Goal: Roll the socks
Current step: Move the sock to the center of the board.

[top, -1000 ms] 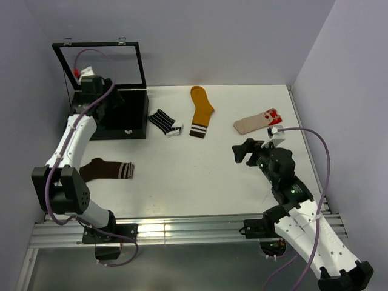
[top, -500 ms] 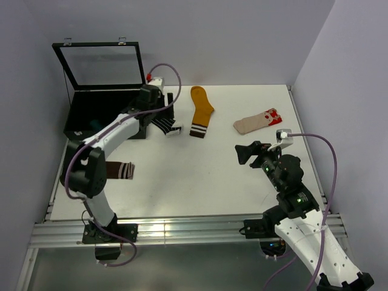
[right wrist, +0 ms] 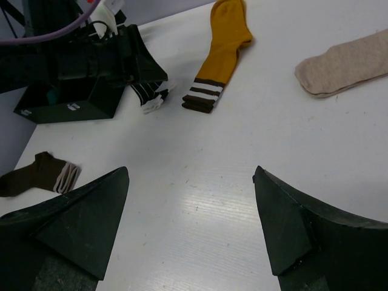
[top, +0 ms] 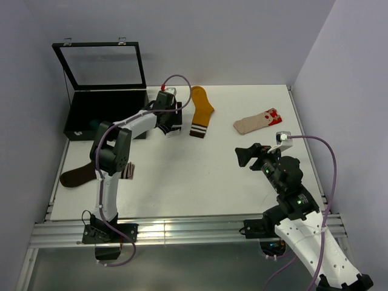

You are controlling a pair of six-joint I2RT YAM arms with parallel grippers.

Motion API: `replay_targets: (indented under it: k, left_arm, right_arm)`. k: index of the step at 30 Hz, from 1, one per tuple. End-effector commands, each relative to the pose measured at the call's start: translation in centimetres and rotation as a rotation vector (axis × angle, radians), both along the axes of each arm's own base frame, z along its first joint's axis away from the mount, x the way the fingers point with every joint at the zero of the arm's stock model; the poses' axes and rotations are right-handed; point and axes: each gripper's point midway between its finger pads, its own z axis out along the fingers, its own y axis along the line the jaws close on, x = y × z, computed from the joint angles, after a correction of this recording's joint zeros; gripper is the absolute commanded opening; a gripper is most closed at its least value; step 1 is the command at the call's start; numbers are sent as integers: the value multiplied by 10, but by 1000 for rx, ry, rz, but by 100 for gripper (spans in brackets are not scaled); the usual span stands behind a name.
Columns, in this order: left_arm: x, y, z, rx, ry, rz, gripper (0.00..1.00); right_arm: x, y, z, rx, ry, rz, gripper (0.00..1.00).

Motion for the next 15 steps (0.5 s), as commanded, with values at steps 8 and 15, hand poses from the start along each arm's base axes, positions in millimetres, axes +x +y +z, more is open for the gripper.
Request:
replay_targets:
  k: [8, 15]
  left_arm:
    - [-57, -14, -38, -25, 143, 4, 69]
    - [-125, -20, -53, 64, 219, -34, 69]
  right_arm:
    - [0, -2, -3, 14, 0, -15, 91]
    - [-1, -4, -5, 6, -3, -18, 91]
